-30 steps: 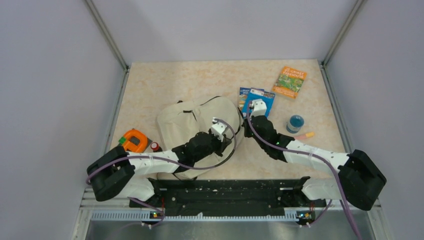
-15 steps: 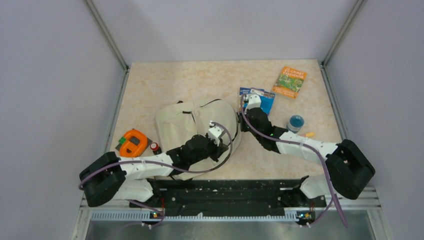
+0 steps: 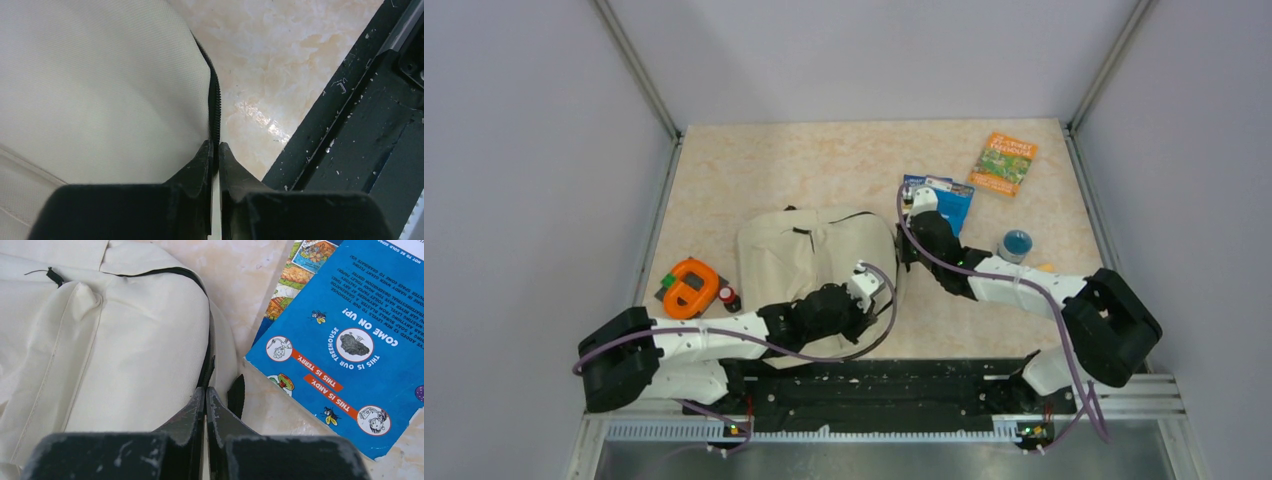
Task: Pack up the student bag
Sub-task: Unzip the student bag at the center of the board.
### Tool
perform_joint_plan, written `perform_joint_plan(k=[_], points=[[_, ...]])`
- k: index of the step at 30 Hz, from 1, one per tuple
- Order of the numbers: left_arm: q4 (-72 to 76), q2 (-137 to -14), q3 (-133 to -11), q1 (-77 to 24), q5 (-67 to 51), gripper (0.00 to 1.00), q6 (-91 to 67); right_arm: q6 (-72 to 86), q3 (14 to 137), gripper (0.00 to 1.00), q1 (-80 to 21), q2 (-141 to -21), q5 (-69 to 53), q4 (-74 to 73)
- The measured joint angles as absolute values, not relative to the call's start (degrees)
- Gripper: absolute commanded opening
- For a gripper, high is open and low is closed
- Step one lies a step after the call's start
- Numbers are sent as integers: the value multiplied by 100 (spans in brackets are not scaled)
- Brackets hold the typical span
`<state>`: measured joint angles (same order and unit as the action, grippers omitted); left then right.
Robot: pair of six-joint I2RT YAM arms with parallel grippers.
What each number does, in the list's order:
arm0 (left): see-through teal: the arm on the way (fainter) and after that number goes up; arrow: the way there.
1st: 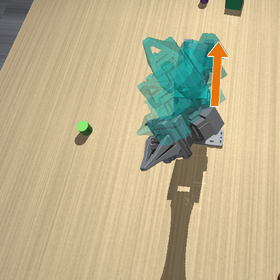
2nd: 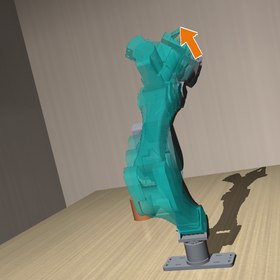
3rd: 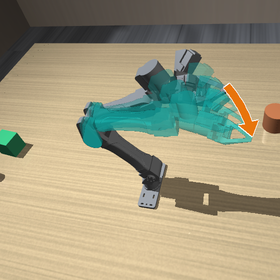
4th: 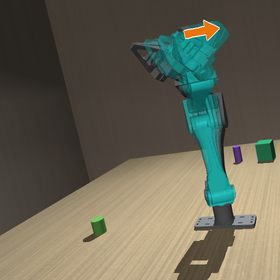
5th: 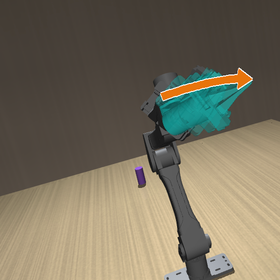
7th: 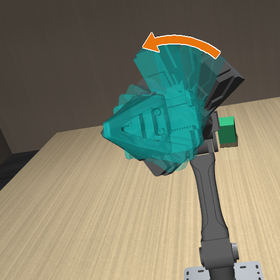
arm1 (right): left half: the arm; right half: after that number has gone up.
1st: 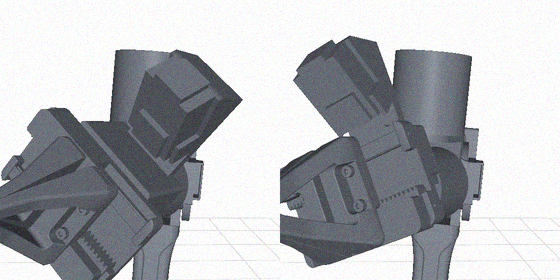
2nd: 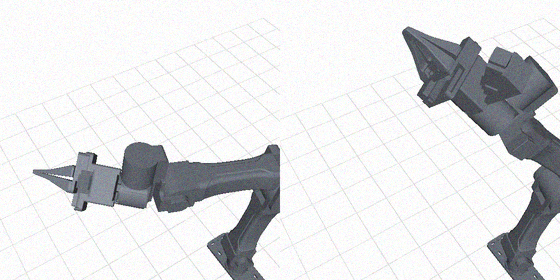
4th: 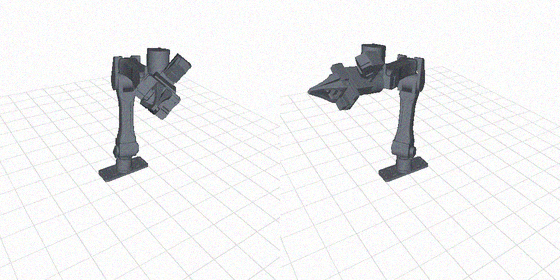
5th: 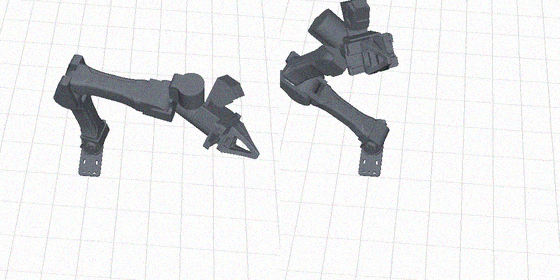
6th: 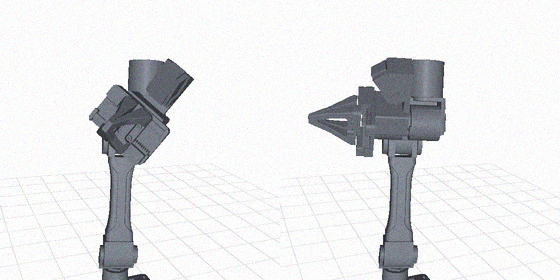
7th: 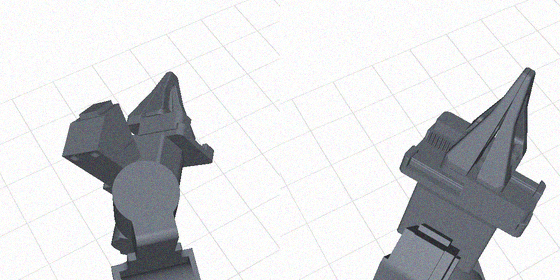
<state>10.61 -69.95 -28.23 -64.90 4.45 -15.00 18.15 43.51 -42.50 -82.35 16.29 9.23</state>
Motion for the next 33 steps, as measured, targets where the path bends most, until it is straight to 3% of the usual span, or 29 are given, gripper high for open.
perform_joint_plan(k=[1,3,8,19,33], points=[[991,-6934,-2829,-6501,475,40,-1503,1820,4351,0,-4250,-8230,1603,921],[886,-6814,-2851,-6512,543,56,-1466,1824,4342,0,-4248,-8173,1542,926],[773,-6689,-3120,-6556,904,69,-1511,1868,4158,0,-4241,-7771,1413,941],[672,-8068,-4539,-6563,2928,78,-2770,1824,3999,0,-4230,-7474,1361,814],[40,-8685,-4958,-6563,3535,76,-3385,1815,3972,0,-4230,-7422,1354,792]])
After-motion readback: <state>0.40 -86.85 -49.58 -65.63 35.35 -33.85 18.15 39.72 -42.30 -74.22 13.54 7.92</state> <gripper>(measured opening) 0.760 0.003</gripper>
